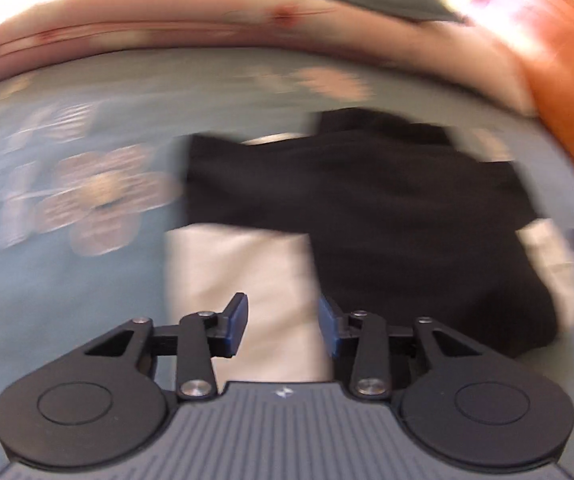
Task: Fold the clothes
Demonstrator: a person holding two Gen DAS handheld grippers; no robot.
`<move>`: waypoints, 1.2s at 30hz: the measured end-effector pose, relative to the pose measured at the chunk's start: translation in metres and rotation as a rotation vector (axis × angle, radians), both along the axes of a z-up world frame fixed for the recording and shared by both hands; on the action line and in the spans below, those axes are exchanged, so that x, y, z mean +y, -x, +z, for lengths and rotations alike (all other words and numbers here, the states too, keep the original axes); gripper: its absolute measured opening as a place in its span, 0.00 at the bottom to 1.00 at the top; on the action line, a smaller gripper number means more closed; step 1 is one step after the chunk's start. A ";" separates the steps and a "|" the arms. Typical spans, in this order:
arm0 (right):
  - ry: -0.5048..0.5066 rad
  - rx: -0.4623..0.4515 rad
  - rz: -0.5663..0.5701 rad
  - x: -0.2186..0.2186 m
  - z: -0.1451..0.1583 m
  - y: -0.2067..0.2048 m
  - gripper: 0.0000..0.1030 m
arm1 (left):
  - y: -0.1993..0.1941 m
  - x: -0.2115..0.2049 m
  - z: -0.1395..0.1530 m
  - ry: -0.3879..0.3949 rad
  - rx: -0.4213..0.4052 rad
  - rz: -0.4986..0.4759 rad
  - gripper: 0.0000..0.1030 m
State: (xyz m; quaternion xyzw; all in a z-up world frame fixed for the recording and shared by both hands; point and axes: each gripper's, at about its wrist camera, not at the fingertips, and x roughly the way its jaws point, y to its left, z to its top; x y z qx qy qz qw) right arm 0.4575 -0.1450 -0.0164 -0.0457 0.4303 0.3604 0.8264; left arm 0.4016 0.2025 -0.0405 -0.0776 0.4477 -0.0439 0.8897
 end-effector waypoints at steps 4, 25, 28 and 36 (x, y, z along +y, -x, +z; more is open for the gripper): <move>0.000 -0.019 0.193 0.071 -0.029 -0.004 0.07 | -0.037 -0.065 -0.014 0.043 -0.073 -0.254 0.36; 0.076 -0.043 -0.022 0.080 -0.067 -0.073 0.17 | -0.116 -0.088 -0.058 -0.091 -0.098 -0.271 0.57; 0.148 0.022 -0.040 0.101 -0.112 -0.091 0.15 | -0.142 -0.091 -0.090 -0.064 -0.009 -0.232 0.65; 0.015 0.017 -0.141 0.062 -0.076 -0.086 0.19 | -0.121 -0.084 -0.057 -0.023 -0.101 -0.211 0.62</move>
